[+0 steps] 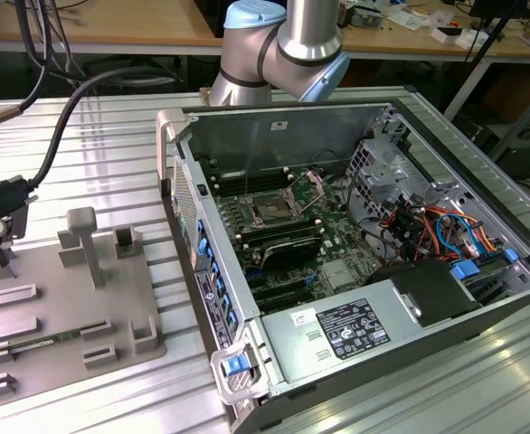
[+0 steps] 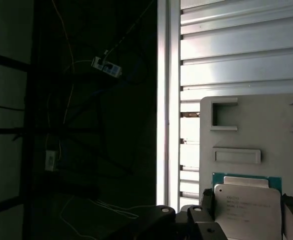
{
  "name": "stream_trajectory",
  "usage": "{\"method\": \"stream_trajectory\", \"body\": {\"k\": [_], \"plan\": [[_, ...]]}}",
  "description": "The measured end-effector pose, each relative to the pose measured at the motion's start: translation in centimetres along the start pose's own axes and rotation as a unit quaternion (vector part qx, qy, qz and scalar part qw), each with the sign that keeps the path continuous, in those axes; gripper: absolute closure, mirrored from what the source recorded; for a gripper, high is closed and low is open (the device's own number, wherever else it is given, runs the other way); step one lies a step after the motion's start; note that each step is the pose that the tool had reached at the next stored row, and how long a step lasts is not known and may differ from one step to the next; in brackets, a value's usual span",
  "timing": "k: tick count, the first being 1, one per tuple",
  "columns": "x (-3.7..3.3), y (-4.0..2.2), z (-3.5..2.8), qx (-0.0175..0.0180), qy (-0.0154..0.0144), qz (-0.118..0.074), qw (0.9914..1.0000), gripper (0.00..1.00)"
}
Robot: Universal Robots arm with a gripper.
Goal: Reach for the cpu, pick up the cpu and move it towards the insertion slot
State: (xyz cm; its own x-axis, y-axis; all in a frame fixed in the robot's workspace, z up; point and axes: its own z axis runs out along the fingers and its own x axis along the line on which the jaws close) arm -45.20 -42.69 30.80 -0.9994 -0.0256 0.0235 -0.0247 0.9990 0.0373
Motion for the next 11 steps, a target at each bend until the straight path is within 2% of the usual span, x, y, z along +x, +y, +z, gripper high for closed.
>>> {"method": "stream_trajectory", "body": {"k": [3,11], "plan": [[-0.09,0.03,-1.02,0.0000,0.0000,0.000,1.00000,0.45],[-0.09,0.05,-1.33,0.0000,0.0000,0.000,1.00000,0.45]]}}
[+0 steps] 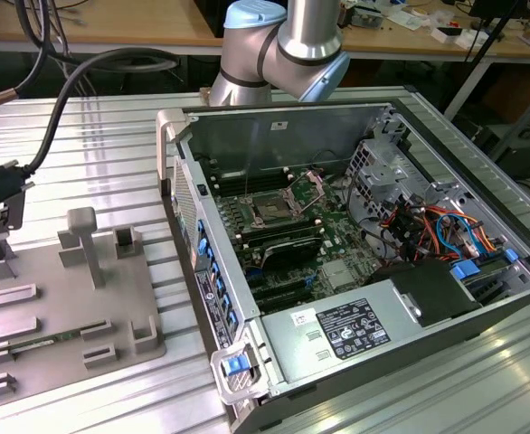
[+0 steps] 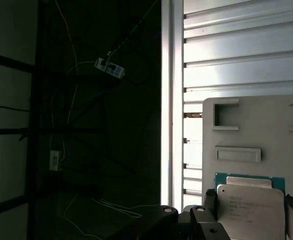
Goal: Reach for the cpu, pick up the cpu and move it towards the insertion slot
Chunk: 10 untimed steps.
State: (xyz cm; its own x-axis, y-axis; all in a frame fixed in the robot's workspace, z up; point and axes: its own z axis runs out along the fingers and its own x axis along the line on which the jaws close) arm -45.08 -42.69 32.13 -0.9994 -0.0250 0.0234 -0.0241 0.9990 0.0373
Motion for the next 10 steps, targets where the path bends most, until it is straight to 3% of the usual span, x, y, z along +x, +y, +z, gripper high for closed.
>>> {"method": "stream_trajectory", "body": {"k": [10], "plan": [[0.01,0.02,-0.51,0.0001,0.0001,0.000,1.00000,0.45]]}}
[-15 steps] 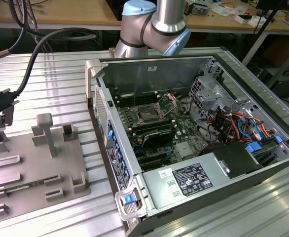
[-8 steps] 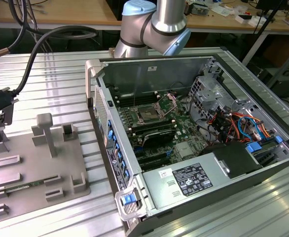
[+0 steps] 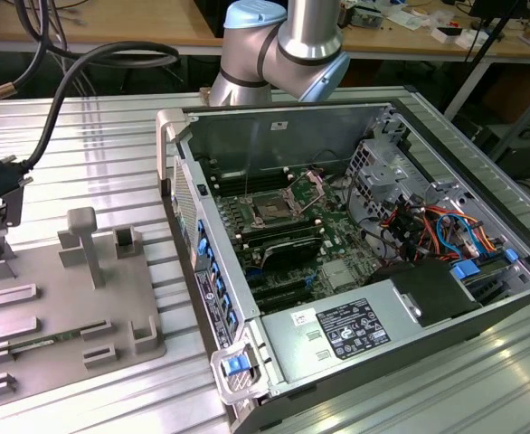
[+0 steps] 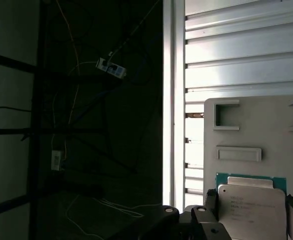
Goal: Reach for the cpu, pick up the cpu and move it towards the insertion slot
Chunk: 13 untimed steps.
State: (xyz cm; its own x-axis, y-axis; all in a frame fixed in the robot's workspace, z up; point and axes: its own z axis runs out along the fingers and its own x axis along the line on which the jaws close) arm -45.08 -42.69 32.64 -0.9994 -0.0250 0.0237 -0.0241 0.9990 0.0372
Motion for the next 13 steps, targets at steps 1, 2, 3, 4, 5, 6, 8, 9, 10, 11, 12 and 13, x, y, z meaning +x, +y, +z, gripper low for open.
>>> {"method": "stream_trajectory", "body": {"k": [1,2,3,4,5,6,8,9,10,11,12,13], "plan": [[0.01,0.00,-0.13,0.0000,-0.0001,0.000,1.00000,0.45],[0.01,0.01,-0.24,0.0000,0.0000,0.000,1.00000,0.45],[0.01,0.01,-0.32,0.0000,-0.0001,0.000,1.00000,0.45],[0.01,0.01,-0.39,0.0000,-0.0001,0.000,1.00000,0.45],[0.01,0.02,-0.48,0.0000,-0.0001,0.000,1.00000,0.45],[0.01,0.02,-0.55,0.0000,-0.0001,0.000,1.00000,0.45],[0.02,0.03,-0.69,-0.0001,-0.0001,0.000,1.00000,0.45],[0.01,0.03,-0.84,0.0000,-0.0001,0.000,1.00000,0.45],[0.02,0.03,-0.94,0.0000,-0.0001,0.000,1.00000,0.45],[0.01,0.04,-1.01,-0.0001,-0.0001,0.000,1.00000,0.45],[0.01,0.04,-1.09,0.0000,-0.0001,0.000,1.00000,0.45],[0.02,0.04,-1.14,0.0000,-0.0001,0.000,1.00000,0.45]]}}
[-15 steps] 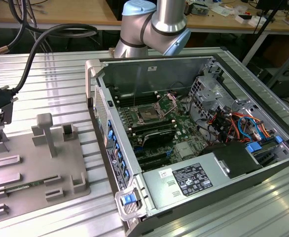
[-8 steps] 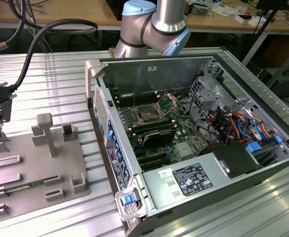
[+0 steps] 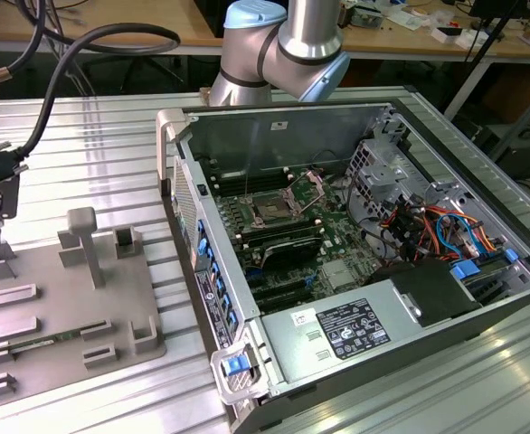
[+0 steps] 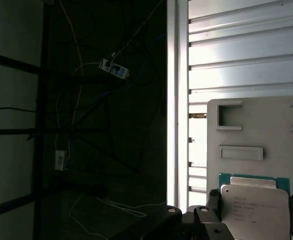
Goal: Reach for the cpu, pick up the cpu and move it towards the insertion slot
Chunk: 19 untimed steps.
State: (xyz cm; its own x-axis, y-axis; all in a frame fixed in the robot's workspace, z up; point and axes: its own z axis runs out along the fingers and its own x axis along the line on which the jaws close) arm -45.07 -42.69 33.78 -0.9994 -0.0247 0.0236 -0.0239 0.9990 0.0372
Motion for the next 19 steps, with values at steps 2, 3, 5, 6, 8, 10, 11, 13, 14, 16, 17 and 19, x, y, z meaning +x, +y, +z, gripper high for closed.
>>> {"method": "stream_trajectory", "body": {"k": [2,3,5,6,8,10,11,13,14,16,17,19], "plan": [[-0.01,0.00,-0.06,-0.0001,-0.0001,0.000,1.00000,0.45],[-0.01,0.00,-0.07,-0.0001,-0.0001,0.000,1.00000,0.45],[0.00,0.00,-0.08,0.0000,0.0000,0.000,1.00000,0.45],[0.00,0.00,-0.08,0.0000,0.0000,0.000,1.00000,0.45],[0.00,0.00,-0.08,0.0000,0.0000,0.000,1.00000,0.45],[0.00,0.00,-0.09,0.0000,0.0000,0.000,1.00000,0.45],[-0.01,0.00,-0.09,0.0000,0.0000,0.000,1.00000,0.45],[0.00,0.00,-0.09,0.0000,0.0000,0.000,1.00000,0.45],[0.00,0.00,-0.09,0.0000,0.0000,0.000,1.00000,0.45],[0.01,0.02,-0.47,0.0000,0.0000,0.000,1.00000,0.45],[0.01,0.02,-0.64,0.0000,0.0000,0.000,1.00000,0.45],[0.01,0.04,-1.02,0.0000,0.0000,0.000,1.00000,0.45]]}}
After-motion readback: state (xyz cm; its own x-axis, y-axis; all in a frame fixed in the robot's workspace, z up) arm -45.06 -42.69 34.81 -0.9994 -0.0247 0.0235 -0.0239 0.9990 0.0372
